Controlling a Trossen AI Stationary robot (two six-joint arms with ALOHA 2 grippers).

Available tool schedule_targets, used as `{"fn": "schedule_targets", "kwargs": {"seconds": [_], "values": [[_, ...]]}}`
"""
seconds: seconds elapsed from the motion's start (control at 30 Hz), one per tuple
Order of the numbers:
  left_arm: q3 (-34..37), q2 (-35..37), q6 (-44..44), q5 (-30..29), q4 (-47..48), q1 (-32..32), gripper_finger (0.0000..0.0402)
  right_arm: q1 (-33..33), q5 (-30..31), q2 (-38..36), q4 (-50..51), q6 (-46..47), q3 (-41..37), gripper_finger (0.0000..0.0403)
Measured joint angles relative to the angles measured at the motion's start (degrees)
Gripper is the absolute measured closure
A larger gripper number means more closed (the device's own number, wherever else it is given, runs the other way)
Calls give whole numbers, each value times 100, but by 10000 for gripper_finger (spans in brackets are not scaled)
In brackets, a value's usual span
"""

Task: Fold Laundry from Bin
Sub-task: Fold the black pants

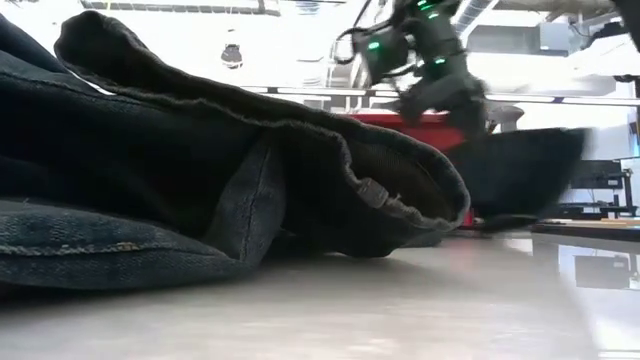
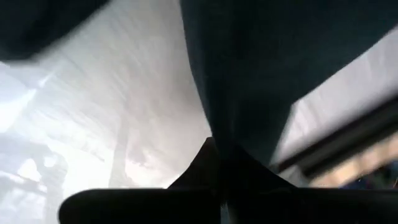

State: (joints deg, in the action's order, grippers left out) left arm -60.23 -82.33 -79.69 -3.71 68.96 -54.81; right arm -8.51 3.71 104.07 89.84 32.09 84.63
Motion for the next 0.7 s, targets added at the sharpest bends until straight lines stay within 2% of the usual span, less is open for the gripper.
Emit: {"fn": "schedule_targets", "kwargs": {"seconds": [0.17, 0.37, 0.53, 0.7], "values": [[0, 599, 221, -5, -47, -2, 394, 624, -547, -932, 23, 1862, -1326, 379], [0, 1570, -143, -575, 4, 52, 394, 1682, -1694, -1734, -112, 3432, -2442, 379], [0, 2198, -304, -568, 554, 351, 394, 2556, -2119, -2117, -137, 3666, -2619, 376], [0, 2623, -761, -266, 1471, 591, 394, 3339, -2273, -2313, -349, 3255, -2619, 343]]}}
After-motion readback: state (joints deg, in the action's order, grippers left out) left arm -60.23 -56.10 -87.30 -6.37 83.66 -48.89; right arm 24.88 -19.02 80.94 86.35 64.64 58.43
